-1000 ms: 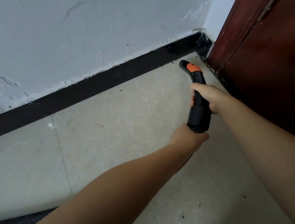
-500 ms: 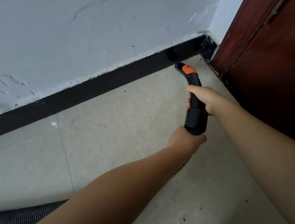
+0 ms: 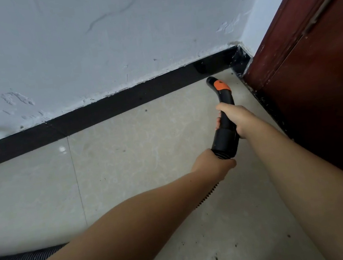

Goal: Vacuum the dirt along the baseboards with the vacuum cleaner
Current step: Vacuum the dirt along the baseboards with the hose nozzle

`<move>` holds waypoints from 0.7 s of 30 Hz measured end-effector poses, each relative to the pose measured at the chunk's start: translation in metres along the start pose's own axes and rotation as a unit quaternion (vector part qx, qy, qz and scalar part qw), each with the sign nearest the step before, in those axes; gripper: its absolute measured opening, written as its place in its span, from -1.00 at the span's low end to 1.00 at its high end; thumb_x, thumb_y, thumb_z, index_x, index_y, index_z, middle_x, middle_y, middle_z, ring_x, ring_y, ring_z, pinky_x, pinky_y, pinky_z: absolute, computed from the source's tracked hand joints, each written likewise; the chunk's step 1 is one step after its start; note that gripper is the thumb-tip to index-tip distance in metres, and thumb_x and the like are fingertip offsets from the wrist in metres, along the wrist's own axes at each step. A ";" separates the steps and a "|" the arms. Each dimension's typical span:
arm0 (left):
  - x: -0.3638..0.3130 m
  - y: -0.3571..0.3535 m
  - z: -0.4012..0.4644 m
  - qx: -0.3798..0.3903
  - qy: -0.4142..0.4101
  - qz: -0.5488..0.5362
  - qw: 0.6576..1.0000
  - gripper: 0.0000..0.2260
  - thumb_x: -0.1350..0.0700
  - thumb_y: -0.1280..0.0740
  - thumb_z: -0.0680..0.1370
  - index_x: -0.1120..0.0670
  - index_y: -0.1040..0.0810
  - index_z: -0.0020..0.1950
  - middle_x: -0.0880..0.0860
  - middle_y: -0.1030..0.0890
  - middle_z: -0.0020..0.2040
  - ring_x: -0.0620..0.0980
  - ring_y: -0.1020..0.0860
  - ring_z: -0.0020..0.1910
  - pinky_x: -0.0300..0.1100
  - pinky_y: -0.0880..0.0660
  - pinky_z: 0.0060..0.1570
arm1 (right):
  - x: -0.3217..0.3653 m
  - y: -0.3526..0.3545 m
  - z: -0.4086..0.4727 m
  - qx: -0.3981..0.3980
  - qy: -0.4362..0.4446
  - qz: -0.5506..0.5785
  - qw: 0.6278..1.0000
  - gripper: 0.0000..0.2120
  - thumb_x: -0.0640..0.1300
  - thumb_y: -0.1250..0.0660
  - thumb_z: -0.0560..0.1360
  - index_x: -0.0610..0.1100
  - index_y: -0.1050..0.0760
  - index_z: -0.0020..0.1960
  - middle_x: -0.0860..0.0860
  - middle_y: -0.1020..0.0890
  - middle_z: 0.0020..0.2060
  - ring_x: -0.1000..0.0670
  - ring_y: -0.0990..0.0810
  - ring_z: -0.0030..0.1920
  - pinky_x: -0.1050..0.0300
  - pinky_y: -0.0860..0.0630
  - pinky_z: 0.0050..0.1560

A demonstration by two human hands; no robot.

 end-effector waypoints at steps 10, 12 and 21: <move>-0.028 -0.006 0.026 0.025 -0.025 0.051 0.998 -0.73 0.05 -0.41 0.41 0.07 -0.52 0.06 0.06 -0.61 -0.20 -0.01 -0.57 -0.34 -0.12 -0.60 -0.18 | 0.019 0.039 0.017 -0.087 0.036 0.039 0.995 -0.86 -0.16 -0.31 0.51 -0.18 -0.39 -0.02 -0.10 -0.53 -0.39 -0.02 -0.50 -0.49 0.08 -0.52 -0.33; -0.028 -0.003 0.029 0.019 -0.025 0.052 0.998 -0.73 0.05 -0.41 0.40 0.08 -0.52 0.06 0.06 -0.61 -0.21 -0.01 -0.57 -0.34 -0.12 -0.60 -0.19 | 0.022 0.036 0.018 -0.086 0.038 0.037 0.995 -0.87 -0.16 -0.32 0.51 -0.18 -0.39 -0.03 -0.10 -0.53 -0.38 -0.02 -0.51 -0.50 0.09 -0.53 -0.33; -0.020 -0.003 0.016 0.028 -0.016 0.045 0.998 -0.73 0.04 -0.41 0.41 0.07 -0.51 0.06 0.07 -0.60 -0.20 -0.01 -0.57 -0.34 -0.14 -0.59 -0.22 | 0.013 0.033 0.010 -0.080 0.022 0.014 0.996 -0.82 -0.16 -0.32 0.52 -0.20 -0.40 0.06 -0.11 -0.55 -0.34 -0.02 -0.51 -0.46 0.10 -0.54 -0.32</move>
Point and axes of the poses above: each hand's wrist, its own z-axis towards the middle knuckle, its own y-axis out of the back of the hand, x = y × z, the point moved 8 cm from there along z, towards the middle knuckle
